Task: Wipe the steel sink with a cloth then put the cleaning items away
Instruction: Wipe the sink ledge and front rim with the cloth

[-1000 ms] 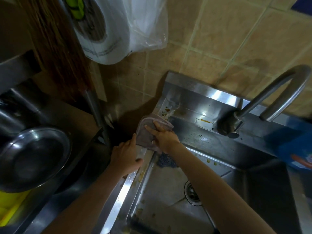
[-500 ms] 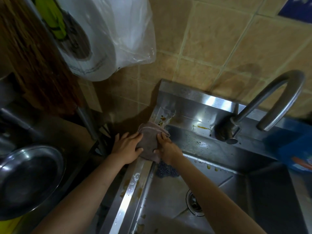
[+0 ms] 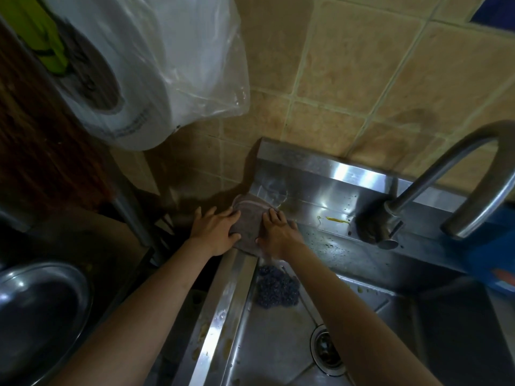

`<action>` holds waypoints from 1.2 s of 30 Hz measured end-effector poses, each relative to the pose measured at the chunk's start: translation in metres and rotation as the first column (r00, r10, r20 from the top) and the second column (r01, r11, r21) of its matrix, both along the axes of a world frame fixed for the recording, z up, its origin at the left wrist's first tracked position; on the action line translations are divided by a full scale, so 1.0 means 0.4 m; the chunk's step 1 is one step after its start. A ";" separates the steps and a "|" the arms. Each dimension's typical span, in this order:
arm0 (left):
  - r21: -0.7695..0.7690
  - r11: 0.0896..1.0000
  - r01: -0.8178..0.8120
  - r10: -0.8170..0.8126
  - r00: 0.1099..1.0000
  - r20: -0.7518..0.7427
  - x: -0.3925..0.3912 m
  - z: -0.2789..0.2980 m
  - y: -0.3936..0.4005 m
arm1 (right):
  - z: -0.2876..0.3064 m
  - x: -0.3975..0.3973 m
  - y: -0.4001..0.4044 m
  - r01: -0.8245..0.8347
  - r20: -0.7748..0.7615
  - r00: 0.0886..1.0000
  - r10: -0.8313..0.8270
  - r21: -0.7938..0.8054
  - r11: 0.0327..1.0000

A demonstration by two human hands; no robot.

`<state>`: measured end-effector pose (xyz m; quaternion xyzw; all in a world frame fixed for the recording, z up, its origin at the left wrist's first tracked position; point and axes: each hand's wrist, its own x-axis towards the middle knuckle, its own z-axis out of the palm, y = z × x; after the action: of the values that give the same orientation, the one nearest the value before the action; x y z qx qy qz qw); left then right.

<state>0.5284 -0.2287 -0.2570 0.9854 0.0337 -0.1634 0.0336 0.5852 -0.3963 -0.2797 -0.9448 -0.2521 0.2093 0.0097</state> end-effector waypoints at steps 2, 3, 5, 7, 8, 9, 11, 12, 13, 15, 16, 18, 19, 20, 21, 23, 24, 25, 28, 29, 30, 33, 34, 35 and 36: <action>0.002 1.000 -0.001 0.001 1.000 -0.010 0.021 0.002 0.000 | 0.002 0.020 -0.001 0.001 0.000 1.000 -0.001 -0.007 1.000; 0.004 1.000 -0.002 0.002 1.000 -0.012 0.031 0.002 -0.001 | 0.002 0.031 -0.001 0.006 0.005 1.000 -0.006 -0.010 1.000; -0.001 1.000 0.000 0.000 1.000 -0.017 0.051 0.002 -0.003 | -0.001 0.056 -0.004 0.019 0.019 1.000 -0.019 -0.014 1.000; -0.006 1.000 0.000 0.000 1.000 -0.012 0.066 0.001 -0.006 | 0.003 0.078 -0.005 0.032 0.026 0.999 -0.031 -0.027 0.999; 0.000 1.000 0.006 -0.006 1.000 -0.007 0.072 0.002 -0.006 | 0.006 0.084 -0.005 0.036 0.032 0.999 -0.035 -0.031 0.999; 0.007 1.000 0.018 -0.018 1.000 -0.001 0.077 0.003 -0.006 | 0.009 0.084 -0.002 0.031 0.046 0.998 -0.030 -0.028 0.999; 0.005 0.999 0.046 -0.046 0.999 0.016 0.083 0.004 -0.005 | 0.006 0.064 0.005 -0.009 0.086 0.996 0.009 0.001 1.000; -0.009 0.999 0.049 -0.049 0.998 0.027 0.085 0.002 -0.005 | -0.001 0.052 0.008 -0.031 0.092 0.995 0.029 0.017 0.999; -0.022 0.999 0.049 -0.048 0.998 0.031 0.089 0.003 -0.005 | -0.006 0.043 0.010 -0.035 0.071 0.997 0.032 0.034 0.999; -0.017 0.998 0.066 -0.065 0.998 0.012 0.098 0.001 -0.003 | -0.011 0.041 0.008 0.004 0.013 1.000 -0.004 0.062 0.998; -0.001 0.997 0.078 -0.078 0.997 -0.003 0.102 -0.001 -0.002 | -0.012 0.046 0.007 0.018 0.005 1.000 -0.018 0.070 0.997; 0.014 0.996 0.089 -0.089 0.996 -0.027 0.110 -0.001 -0.001 | -0.009 0.053 0.004 0.026 0.010 1.000 -0.027 0.074 0.997; 0.014 0.996 0.092 -0.091 0.995 -0.030 0.115 0.000 -0.001 | -0.008 0.057 0.002 0.029 0.016 0.999 -0.030 0.074 0.997; 0.015 0.995 0.095 -0.094 0.995 -0.029 0.118 0.001 -0.002 | -0.009 0.060 -0.001 0.032 0.021 0.999 -0.034 0.073 0.997; 0.017 0.995 0.097 -0.096 0.995 -0.025 0.121 0.001 -0.003 | -0.011 0.064 -0.004 0.035 0.027 0.999 -0.037 0.072 0.997; 0.019 0.995 0.099 -0.099 0.995 -0.013 0.130 0.002 -0.010 | -0.016 0.075 -0.014 0.037 0.035 0.999 -0.040 0.074 0.997; 0.024 0.995 0.101 -0.101 0.995 -0.006 0.135 0.000 -0.016 | -0.018 0.082 -0.021 0.039 0.038 0.998 -0.042 0.073 0.997; 0.031 0.994 0.104 -0.104 0.995 0.002 0.142 -0.003 -0.024 | -0.021 0.089 -0.028 0.042 0.041 0.998 -0.045 0.071 0.997; 0.040 0.991 0.128 -0.129 0.991 0.029 0.161 -0.017 -0.047 | -0.026 0.104 -0.055 0.058 0.056 0.997 -0.062 0.060 0.997; 0.040 0.989 0.140 -0.142 0.989 0.044 0.165 -0.023 -0.056 | -0.027 0.107 -0.065 0.063 0.063 0.996 -0.066 0.054 0.997; 0.045 0.987 0.153 -0.155 0.986 0.059 0.167 -0.026 -0.064 | -0.029 0.109 -0.075 0.066 0.070 0.995 -0.069 0.048 0.997; 0.060 0.983 0.171 -0.175 0.982 0.069 0.170 -0.028 -0.084 | -0.029 0.109 -0.093 0.081 0.079 0.993 -0.085 0.045 0.996; 0.060 0.984 0.170 -0.174 0.983 0.066 0.170 -0.026 -0.085 | -0.030 0.108 -0.095 0.087 0.079 0.993 -0.091 0.046 0.995; 0.055 0.985 0.165 -0.169 0.983 0.068 0.170 -0.022 -0.085 | -0.028 0.107 -0.096 0.091 0.076 0.993 -0.095 0.047 0.995; 0.050 0.986 0.160 -0.163 0.984 0.073 0.171 -0.018 -0.082 | -0.024 0.106 -0.097 0.093 0.068 0.993 -0.097 0.049 0.994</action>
<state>0.5967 -0.2617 -0.2642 0.9909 -0.0442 -0.1270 0.0000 0.6275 -0.4351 -0.2894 -0.9620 -0.2118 0.1693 0.0324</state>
